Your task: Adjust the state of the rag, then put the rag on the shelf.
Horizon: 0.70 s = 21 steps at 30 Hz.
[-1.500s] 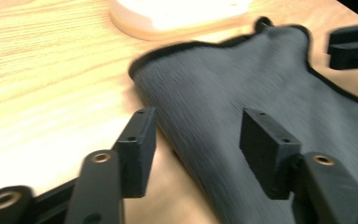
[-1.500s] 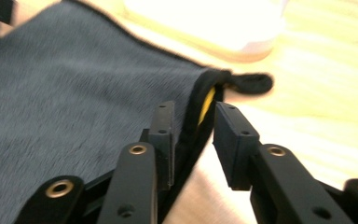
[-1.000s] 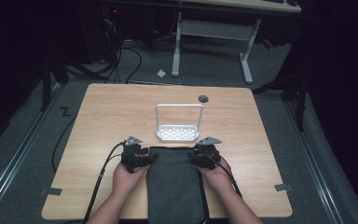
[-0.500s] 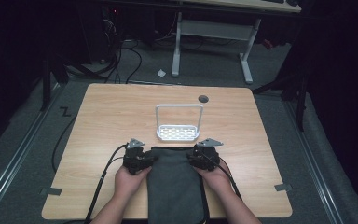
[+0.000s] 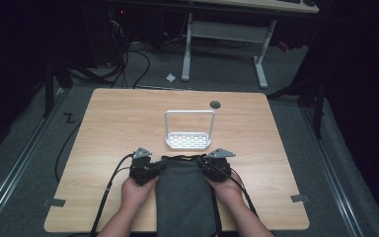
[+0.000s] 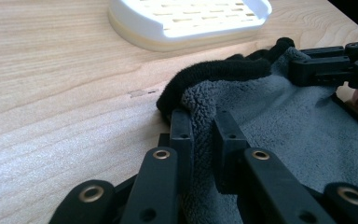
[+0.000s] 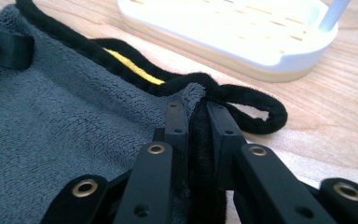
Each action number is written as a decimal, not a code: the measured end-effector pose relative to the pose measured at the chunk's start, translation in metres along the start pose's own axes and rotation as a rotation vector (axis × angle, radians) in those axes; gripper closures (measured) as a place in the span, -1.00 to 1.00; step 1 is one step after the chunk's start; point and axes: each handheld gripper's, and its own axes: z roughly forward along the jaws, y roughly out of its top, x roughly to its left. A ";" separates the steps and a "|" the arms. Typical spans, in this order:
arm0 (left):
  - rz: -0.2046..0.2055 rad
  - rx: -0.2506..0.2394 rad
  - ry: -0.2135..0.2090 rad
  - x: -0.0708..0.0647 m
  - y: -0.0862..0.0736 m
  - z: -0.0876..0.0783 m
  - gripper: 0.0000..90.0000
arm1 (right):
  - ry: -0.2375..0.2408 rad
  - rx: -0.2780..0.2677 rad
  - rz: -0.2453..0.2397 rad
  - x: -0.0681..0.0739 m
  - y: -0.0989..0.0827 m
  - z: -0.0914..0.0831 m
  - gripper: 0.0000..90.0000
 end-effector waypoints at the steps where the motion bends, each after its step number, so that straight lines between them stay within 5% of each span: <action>1: 0.004 -0.007 0.003 0.000 0.000 -0.001 0.80 | 0.001 -0.005 -0.005 0.000 0.000 -0.001 0.79; 13: 0.048 -0.110 0.036 -0.013 0.000 -0.009 0.80 | 0.009 -0.098 -0.031 0.006 0.005 -0.025 0.79; 21: 0.063 -0.130 0.027 -0.020 0.011 -0.013 0.80 | -0.018 -0.157 -0.039 0.004 0.006 -0.035 0.79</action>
